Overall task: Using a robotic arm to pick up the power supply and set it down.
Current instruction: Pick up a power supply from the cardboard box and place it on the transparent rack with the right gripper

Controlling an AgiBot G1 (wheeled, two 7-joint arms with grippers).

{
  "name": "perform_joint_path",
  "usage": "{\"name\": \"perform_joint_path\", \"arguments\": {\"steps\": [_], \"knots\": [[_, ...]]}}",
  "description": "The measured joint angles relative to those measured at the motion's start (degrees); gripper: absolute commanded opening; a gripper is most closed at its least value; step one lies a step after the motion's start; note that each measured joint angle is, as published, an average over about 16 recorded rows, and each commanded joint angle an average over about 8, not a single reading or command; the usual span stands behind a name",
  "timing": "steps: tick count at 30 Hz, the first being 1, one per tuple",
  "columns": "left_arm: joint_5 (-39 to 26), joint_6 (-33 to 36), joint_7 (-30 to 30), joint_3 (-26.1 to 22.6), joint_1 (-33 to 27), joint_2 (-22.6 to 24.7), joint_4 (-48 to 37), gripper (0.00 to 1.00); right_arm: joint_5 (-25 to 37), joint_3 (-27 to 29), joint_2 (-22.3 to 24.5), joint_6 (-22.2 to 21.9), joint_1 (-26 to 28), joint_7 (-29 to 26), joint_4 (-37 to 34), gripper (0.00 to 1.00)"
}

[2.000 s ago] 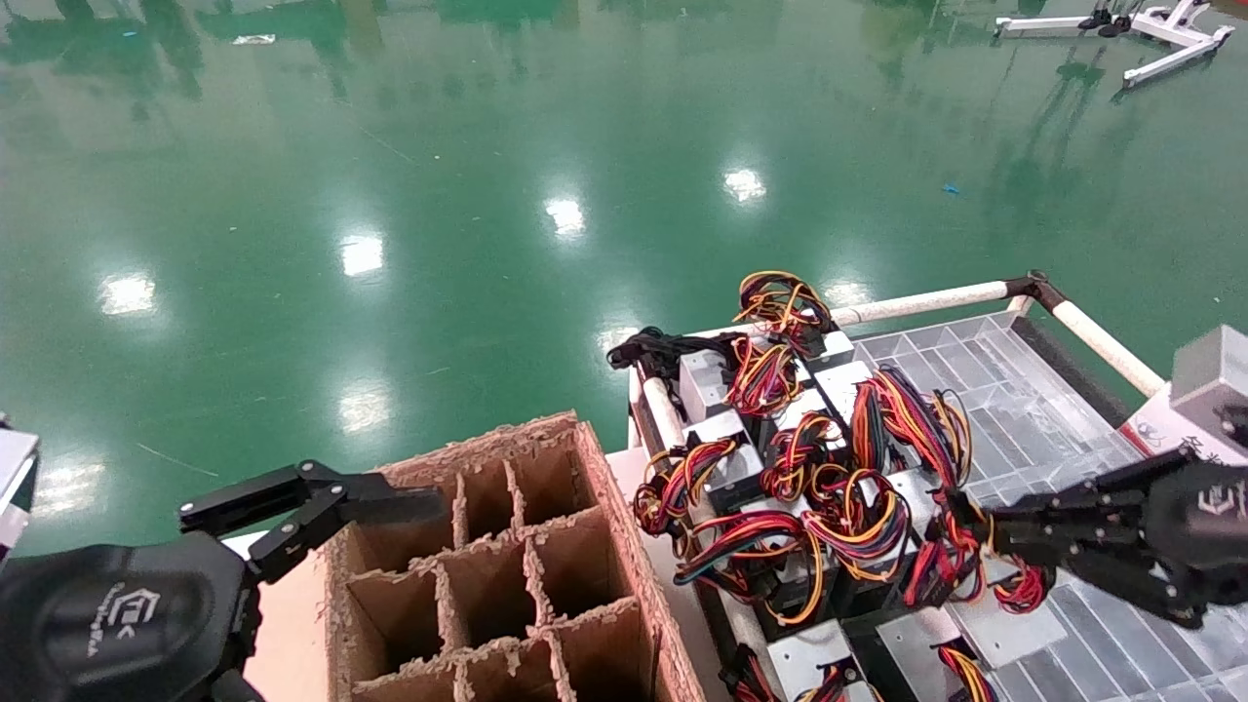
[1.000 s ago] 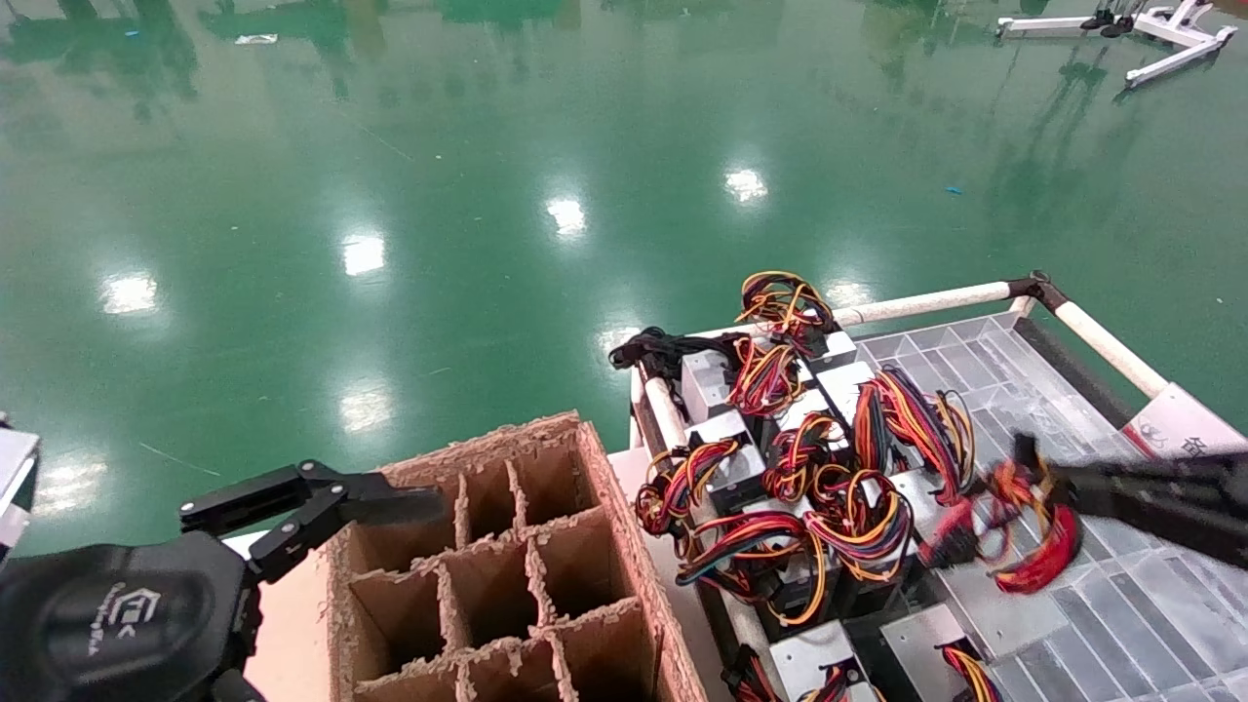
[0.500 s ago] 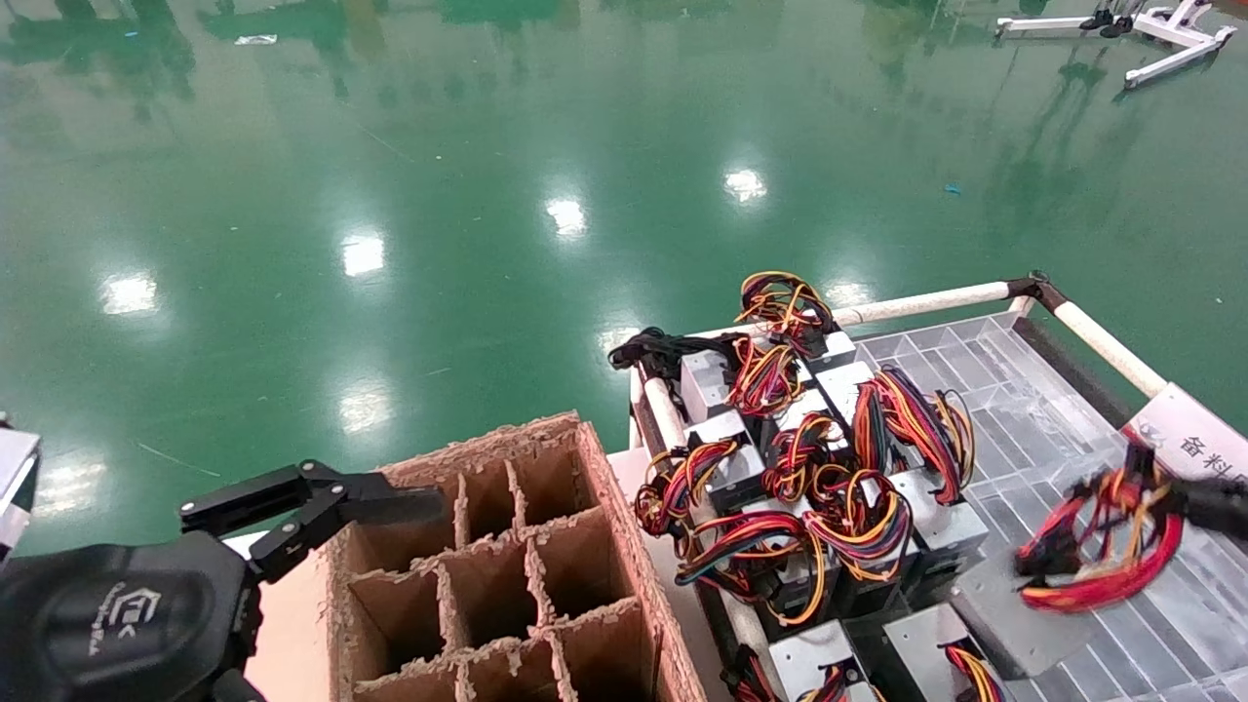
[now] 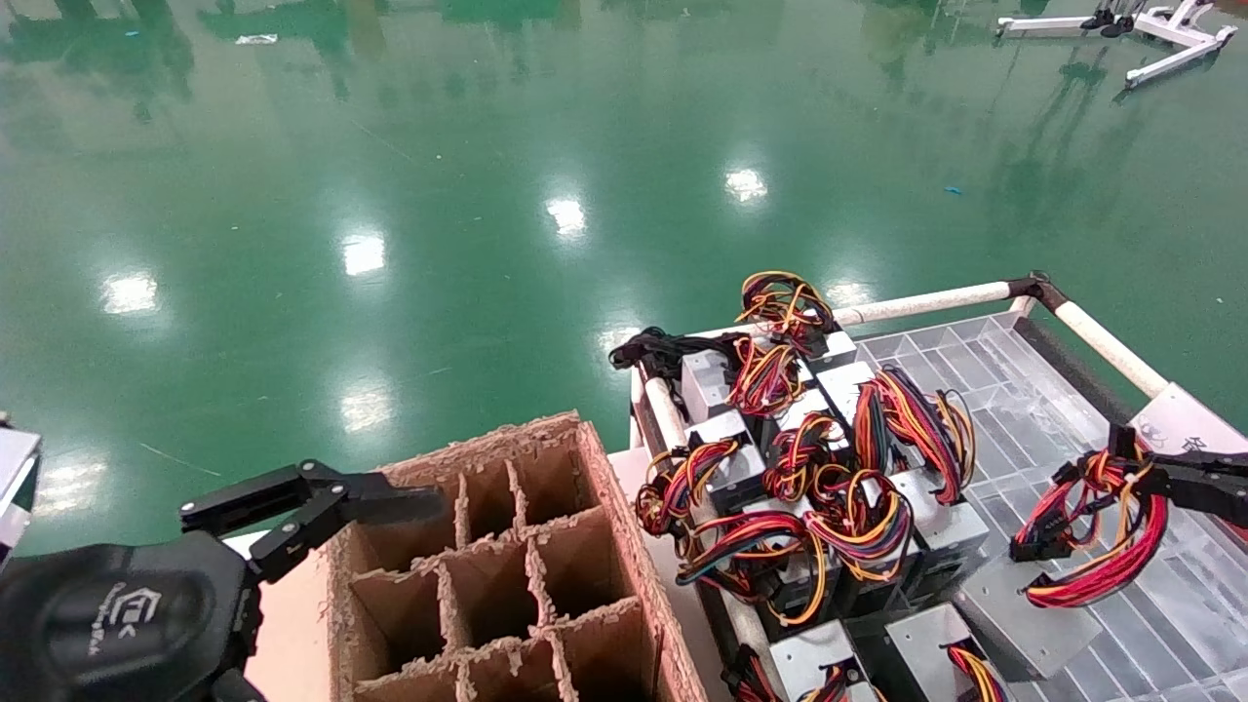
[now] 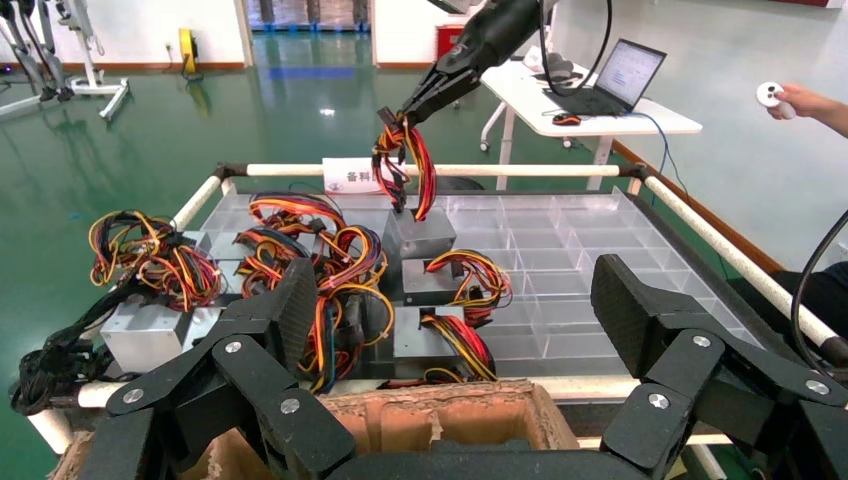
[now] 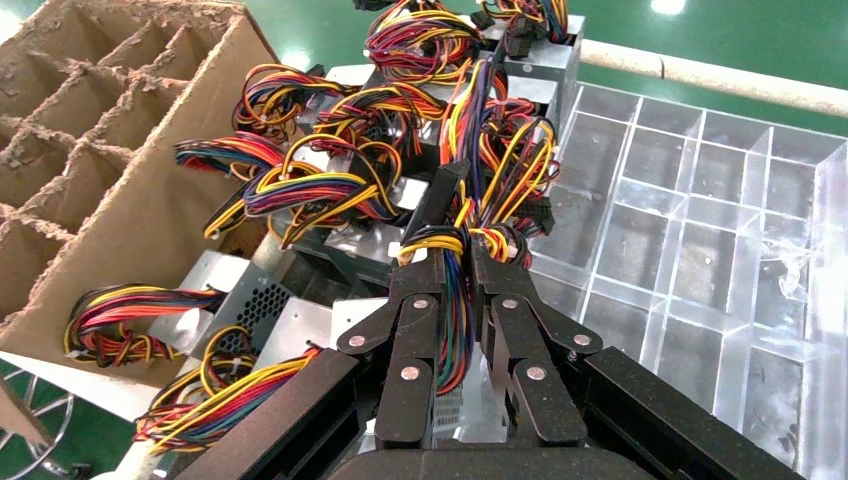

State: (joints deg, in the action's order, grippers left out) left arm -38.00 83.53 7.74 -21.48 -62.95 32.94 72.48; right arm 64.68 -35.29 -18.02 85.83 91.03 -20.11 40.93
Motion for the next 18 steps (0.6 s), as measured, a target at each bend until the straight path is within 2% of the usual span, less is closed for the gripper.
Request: {"name": "perform_joint_path", "arguments": {"steps": [18], "knots": [[0.01,0.00,0.00,-0.01,0.00,0.00,0.00,1.00,0.70,-0.23,-2.59,1.75,4.51,-6.61,2.26,0.00]]}}
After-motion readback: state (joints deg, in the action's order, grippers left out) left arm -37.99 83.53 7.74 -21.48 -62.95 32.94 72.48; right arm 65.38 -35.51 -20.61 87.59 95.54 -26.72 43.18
